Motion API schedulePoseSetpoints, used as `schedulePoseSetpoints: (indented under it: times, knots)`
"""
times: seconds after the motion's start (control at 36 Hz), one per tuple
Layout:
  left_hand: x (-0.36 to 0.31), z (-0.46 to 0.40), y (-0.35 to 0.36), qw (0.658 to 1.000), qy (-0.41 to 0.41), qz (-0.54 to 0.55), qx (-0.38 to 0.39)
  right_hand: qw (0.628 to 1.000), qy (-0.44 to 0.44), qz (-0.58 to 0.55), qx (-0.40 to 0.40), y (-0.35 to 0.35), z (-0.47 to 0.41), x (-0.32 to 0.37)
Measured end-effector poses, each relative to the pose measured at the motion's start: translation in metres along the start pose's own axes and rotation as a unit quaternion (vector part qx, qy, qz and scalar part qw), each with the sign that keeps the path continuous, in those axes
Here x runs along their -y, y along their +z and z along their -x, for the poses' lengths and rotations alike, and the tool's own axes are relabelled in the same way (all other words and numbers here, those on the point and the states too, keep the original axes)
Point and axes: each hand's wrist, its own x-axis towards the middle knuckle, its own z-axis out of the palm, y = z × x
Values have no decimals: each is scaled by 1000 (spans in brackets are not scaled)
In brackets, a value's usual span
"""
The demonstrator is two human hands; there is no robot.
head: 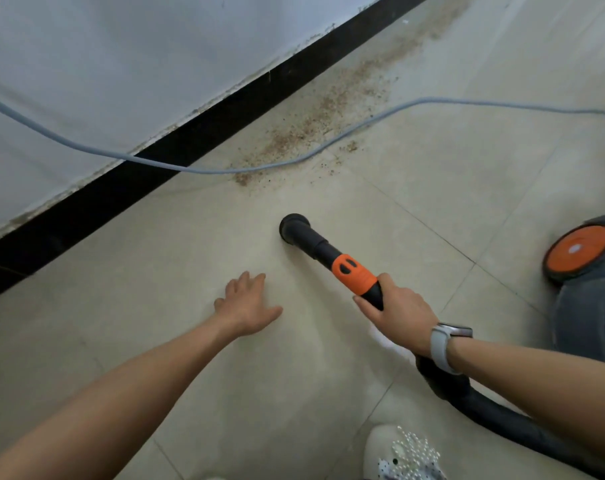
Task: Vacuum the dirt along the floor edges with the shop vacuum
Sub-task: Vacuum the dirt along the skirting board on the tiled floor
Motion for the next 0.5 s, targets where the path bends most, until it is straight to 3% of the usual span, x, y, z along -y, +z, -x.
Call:
schedulePoseSetpoints:
  times: [0.17,0.39,0.5]
  knots:
    - [-5,-10,15,993,31,-93,62,991,103,-62,-60,-14,0,-33]
    - [-19,-16,24,994,33,-106,25,998,-14,21,50,4,39,-37]
    - [-26,-20,24,992,51,-118,13,998,49,-31,23,0,48,-55]
